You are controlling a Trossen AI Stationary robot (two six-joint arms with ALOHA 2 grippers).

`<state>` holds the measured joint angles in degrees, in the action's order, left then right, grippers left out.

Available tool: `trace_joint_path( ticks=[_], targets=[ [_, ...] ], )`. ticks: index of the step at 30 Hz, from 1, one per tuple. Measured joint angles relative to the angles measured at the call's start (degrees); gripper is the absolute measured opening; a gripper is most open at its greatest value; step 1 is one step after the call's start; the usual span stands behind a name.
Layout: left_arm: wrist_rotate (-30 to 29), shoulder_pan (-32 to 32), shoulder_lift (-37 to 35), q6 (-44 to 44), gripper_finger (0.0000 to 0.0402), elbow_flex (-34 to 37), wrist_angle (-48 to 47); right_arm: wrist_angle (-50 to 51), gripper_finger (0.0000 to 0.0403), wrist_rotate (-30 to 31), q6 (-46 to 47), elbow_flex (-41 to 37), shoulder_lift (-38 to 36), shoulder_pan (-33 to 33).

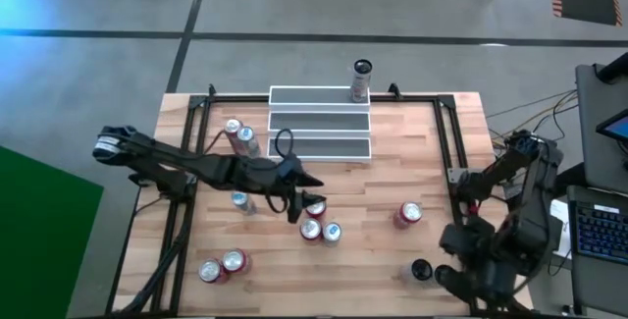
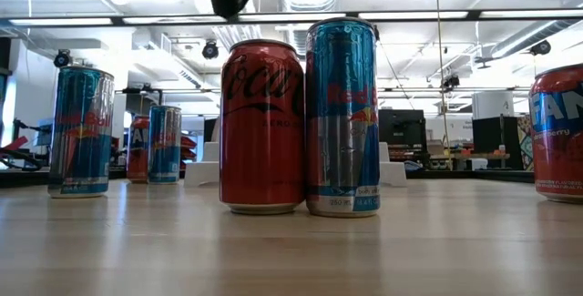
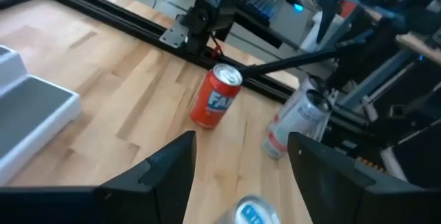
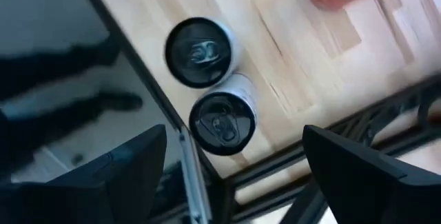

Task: Place canned beverage on shelf
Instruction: Put the right white soda can on the middle tier of the shelf aligned with the other white soda can

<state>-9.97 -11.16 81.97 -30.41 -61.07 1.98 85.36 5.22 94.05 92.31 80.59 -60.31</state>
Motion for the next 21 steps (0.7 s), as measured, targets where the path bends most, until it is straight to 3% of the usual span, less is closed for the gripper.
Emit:
trace_joint_path(
  ticks=[4, 11, 14, 21],
  targets=[
    [-1.72, -1.34, 2.45, -3.19, 0.0215, -2.37, 0.24, -0.56, 0.0327, -0.18, 11.22, -1.76, 0.12, -0.73],
    [-4.52, -3.46, 4.95, -9.25, 0.0215, -4.72, -2.8, -2.17, 0.0327, -5.03, 19.05, -5.5, 0.47, -0.7],
    [-5.14, -4.38, 5.94, -9.62, 0.0215, -6.63, -5.82, -4.41, 0.0327, -7.87, 19.18, -8.41, 0.46, -0.79],
    [-6.05, -4.81, 8.18, -9.08, 0.0215, -13.23, -12.23, -17.32, 0.0327, -8.22, 14.06, -14.33, 0.48, -0.81]
  ],
)
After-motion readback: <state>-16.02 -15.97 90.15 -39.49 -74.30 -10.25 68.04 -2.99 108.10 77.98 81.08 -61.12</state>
